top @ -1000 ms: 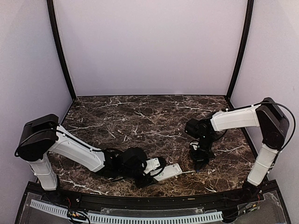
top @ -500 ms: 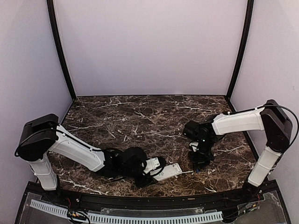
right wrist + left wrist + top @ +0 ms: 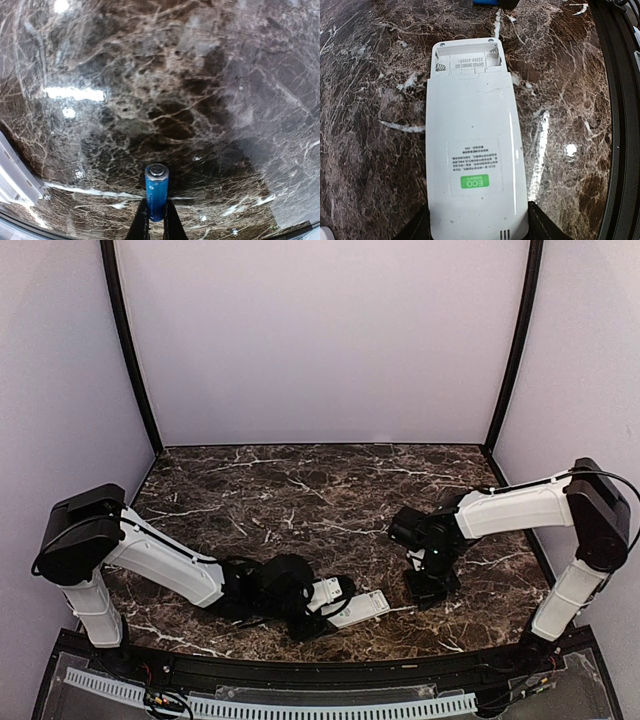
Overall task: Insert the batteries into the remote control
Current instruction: Pick up the battery at the center of the board, then place the battery in the battery compartment.
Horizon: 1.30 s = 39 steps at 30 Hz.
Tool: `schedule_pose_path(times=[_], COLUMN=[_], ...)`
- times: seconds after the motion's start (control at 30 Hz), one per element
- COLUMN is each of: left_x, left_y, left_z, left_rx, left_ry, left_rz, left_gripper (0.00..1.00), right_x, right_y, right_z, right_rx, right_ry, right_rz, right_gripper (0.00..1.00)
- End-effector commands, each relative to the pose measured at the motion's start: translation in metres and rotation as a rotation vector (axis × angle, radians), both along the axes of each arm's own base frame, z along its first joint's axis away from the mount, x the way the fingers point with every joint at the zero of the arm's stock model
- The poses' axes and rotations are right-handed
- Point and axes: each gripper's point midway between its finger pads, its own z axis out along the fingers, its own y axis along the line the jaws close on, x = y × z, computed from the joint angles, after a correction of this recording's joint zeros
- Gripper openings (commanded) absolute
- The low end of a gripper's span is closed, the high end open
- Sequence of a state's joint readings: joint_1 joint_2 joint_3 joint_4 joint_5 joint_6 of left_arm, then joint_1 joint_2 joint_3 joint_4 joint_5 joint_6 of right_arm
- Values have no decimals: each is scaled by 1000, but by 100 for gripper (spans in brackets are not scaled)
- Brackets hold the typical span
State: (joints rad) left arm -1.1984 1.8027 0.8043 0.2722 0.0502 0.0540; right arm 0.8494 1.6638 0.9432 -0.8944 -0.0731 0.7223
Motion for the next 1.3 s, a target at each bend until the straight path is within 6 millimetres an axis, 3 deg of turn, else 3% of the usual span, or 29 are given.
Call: schedule_pose_path(times=[0.0, 0.1, 0.27, 0.53, 0.73, 1.27], left_x=[-5, -5, -5, -6, -9, -10], left_y=[45, 45, 45, 46, 44, 45], left_z=[-38, -37, -38, -42, -43, -40], left_rx=[202, 201, 206, 225, 227, 212], left_ry=[46, 45, 42, 40, 50, 43], left_rz=[27, 26, 19, 0, -18, -18], left_gripper=[27, 27, 27, 27, 27, 27], right_x=[-8, -9, -14, -38, -25, -17], right_y=[-2, 2, 14, 51, 79, 80], right_z=[-12, -6, 21, 53, 54, 29], right_rx=[-19, 9, 67, 240, 272, 146], right_ry=[20, 25, 70, 280, 331, 388], right_rz=[7, 15, 66, 161, 217, 255], right_gripper=[0, 0, 0, 0, 0, 0])
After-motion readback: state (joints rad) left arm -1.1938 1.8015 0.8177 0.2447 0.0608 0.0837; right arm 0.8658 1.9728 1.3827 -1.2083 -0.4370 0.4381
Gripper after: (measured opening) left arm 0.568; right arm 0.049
